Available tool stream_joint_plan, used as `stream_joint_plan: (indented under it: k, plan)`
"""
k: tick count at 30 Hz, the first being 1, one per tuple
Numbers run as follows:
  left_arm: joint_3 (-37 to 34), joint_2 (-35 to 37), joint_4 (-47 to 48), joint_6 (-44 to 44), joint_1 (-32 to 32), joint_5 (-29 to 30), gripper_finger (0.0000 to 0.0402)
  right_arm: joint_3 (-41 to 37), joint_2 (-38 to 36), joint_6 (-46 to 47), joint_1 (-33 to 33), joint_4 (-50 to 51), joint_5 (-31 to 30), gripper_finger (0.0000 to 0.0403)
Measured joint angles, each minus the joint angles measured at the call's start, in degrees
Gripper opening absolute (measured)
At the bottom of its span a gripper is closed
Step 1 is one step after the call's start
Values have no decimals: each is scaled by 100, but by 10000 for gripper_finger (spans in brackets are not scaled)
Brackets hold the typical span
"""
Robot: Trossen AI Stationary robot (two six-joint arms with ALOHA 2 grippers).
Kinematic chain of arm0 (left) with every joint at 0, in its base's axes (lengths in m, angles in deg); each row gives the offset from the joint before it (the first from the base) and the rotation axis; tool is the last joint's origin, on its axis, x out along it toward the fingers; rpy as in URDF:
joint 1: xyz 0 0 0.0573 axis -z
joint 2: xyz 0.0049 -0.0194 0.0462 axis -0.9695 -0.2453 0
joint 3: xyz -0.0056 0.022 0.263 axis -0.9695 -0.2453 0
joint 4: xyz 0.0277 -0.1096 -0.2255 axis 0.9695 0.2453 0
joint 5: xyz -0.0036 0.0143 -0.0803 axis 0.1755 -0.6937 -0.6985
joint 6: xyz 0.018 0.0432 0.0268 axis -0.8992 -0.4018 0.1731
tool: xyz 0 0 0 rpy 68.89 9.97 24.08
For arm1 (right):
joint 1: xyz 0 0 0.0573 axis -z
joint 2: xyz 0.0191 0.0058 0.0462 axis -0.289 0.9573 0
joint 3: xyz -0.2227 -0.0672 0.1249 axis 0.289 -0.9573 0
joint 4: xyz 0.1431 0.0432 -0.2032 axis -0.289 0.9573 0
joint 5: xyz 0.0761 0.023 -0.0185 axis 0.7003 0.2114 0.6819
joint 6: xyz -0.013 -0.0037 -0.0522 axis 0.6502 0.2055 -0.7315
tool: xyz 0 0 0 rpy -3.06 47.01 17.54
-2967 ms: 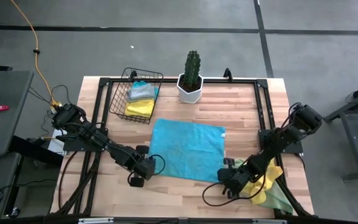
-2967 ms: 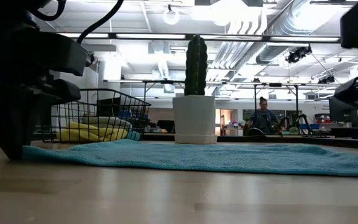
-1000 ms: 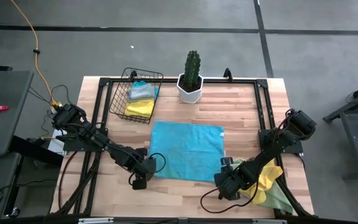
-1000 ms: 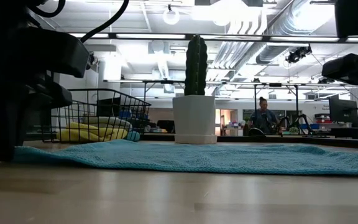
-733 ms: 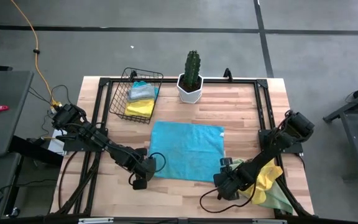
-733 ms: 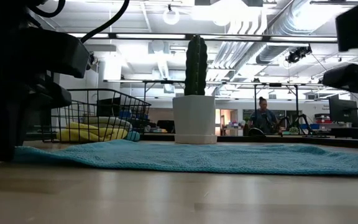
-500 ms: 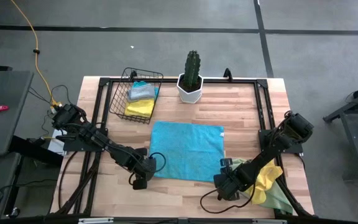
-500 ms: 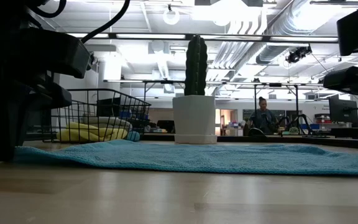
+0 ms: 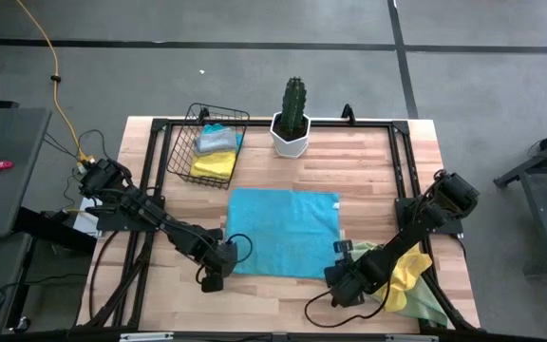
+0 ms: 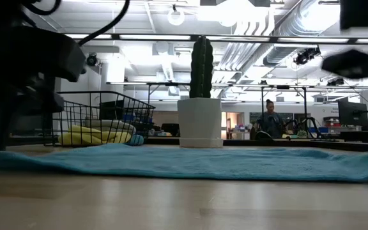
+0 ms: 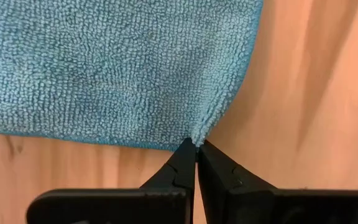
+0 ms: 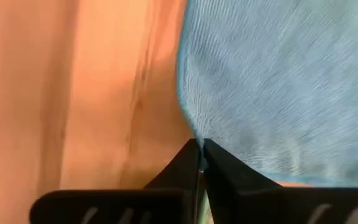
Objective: Fold microfiber towels
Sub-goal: Fold the blue microfiber towel on the table
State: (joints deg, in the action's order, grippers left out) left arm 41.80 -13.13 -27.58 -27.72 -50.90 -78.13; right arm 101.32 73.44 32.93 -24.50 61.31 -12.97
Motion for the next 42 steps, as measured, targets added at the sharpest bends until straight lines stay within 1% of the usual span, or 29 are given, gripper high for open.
stream_joint_plan:
  k: [3, 5, 8, 11, 14, 16, 18, 20, 24, 28, 31, 35, 38, 42]
  plan:
    - [-6, 124, 30, 181, 165, -183, 1, 338, -2, -258, 0, 197, -98, 3]
    - [-40, 239, 109, 372, 321, -374, 1, 580, -4, -401, 2, 355, -100, 5]
    - [-29, 489, 91, 747, 604, -455, 1, 876, -7, -509, 0, 430, -44, 2]
    - [-22, 677, 83, 1168, 893, -684, 1, 1136, -7, -519, 2, 372, 212, 1]
    - [-21, 774, 58, 1506, 1128, -1144, 1, 1314, -9, -392, 5, 306, 586, 1]
    - [-11, 812, 35, 1587, 1226, -1363, 1, 1384, -9, -394, 45, 188, 787, 1]
    - [-13, 810, 55, 1466, 1239, -1399, 1, 1405, -9, -448, 103, 176, 786, 1]
    - [-13, 850, 106, 1252, 1120, -1396, 1, 1405, -9, -429, 241, 269, 773, 1]
    - [-13, 966, 232, 825, 758, -1144, 0, 1390, -9, -199, 526, 567, 691, 0]
    - [-4, 1190, 631, 420, 350, -579, 0, 1388, -9, -108, 717, 678, 393, 0]
    - [-9, 1370, 985, 281, 43, -56, 0, 1388, -9, -108, 836, 681, 210, 0]
    - [-13, 1530, 1448, 278, -314, 502, 0, 1388, -9, -23, 1035, 863, -54, 0]
    - [-11, 1583, 1818, 351, -486, 657, 0, 1388, -9, 311, 1185, 1229, -262, 0]
    - [-30, 1576, 1969, 666, -555, 965, 0, 1383, -9, 819, 1288, 1668, -681, 0]
